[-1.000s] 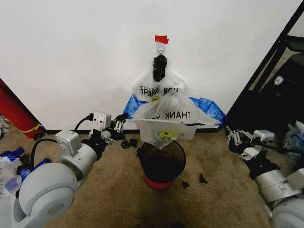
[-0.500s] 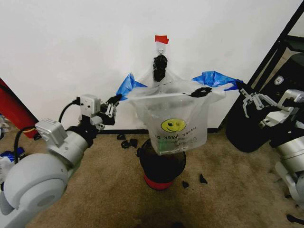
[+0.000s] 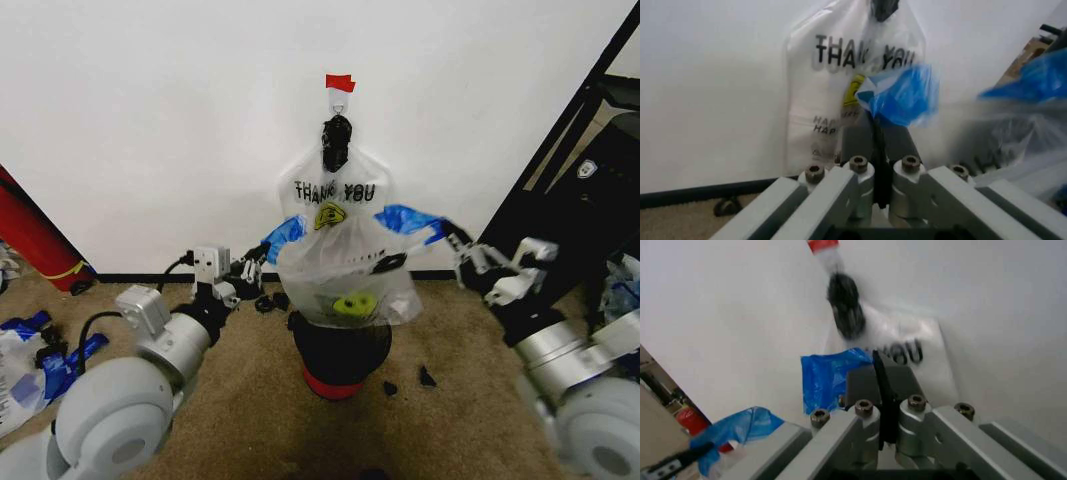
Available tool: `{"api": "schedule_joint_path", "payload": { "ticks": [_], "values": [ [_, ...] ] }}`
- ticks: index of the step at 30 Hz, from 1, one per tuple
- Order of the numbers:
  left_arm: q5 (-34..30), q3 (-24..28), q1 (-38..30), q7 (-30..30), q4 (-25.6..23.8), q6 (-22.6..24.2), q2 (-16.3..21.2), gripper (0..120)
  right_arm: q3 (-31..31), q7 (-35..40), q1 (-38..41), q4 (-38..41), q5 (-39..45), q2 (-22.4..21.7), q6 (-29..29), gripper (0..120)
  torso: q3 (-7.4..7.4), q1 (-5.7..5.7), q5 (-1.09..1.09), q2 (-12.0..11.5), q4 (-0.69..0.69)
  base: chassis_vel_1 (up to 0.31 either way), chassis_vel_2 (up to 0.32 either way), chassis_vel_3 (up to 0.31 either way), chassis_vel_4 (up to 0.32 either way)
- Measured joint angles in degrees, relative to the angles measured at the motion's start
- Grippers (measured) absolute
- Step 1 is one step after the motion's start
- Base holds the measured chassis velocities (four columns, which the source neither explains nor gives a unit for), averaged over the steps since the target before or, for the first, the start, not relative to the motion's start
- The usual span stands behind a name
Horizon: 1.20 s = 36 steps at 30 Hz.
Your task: Pick up the garbage bag from the wall and place it over the trash bin.
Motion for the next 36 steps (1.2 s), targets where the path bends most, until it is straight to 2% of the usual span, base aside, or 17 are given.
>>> {"api": "schedule_joint_path", "payload": {
  "ticks": [7,12,18,22,26,36],
  "values": [
    [3.5,0.7,3.0,0.5,0.0,-0.8,-2.0,0,-4.1,-0.3,-1.0,-6.1,-5.1,3.6,0.8,0,0.0,0.0,0.01,0.0,-0.02,0.0,0.0,0.0,0.0],
    [9.1,3.5,6.8,1.1,3.1,-2.8,-6.9,0,-4.7,-0.4,-1.7,-11.6,-9.2,5.0,2.1,0,0.0,0.0,0.01,0.0,-0.01,0.0,0.0,0.0,0.0],
    [11.5,5.3,8.7,1.0,5.7,-3.8,-9.2,0,-5.0,-0.2,-3.5,-13.1,-13.6,6.0,2.5,0,0.0,0.0,0.01,0.0,-0.01,0.0,0.0,0.0,0.0],
    [15.5,8.4,11.9,-0.1,7.1,-4.1,-12.1,0,-6.0,1.5,-7.6,-13.3,-18.9,9.5,2.2,0,0.0,0.0,0.02,0.0,-0.01,0.0,0.0,0.0,0.0],
    [16.3,8.8,14.4,-1.9,6.4,-2.5,-12.9,0,-6.1,3.5,-10.8,-12.1,-21.2,11.0,0.7,0,0.0,0.0,0.01,0.0,-0.01,0.0,0.0,0.0,0.0],
    [16.4,9.1,19.4,-4.9,4.5,1.2,-12.1,0,-6.1,5.4,-14.9,-11.6,-23.4,11.1,-2.6,0,0.0,0.0,0.01,0.0,-0.01,0.0,0.0,0.0,0.0]
  ]
}}
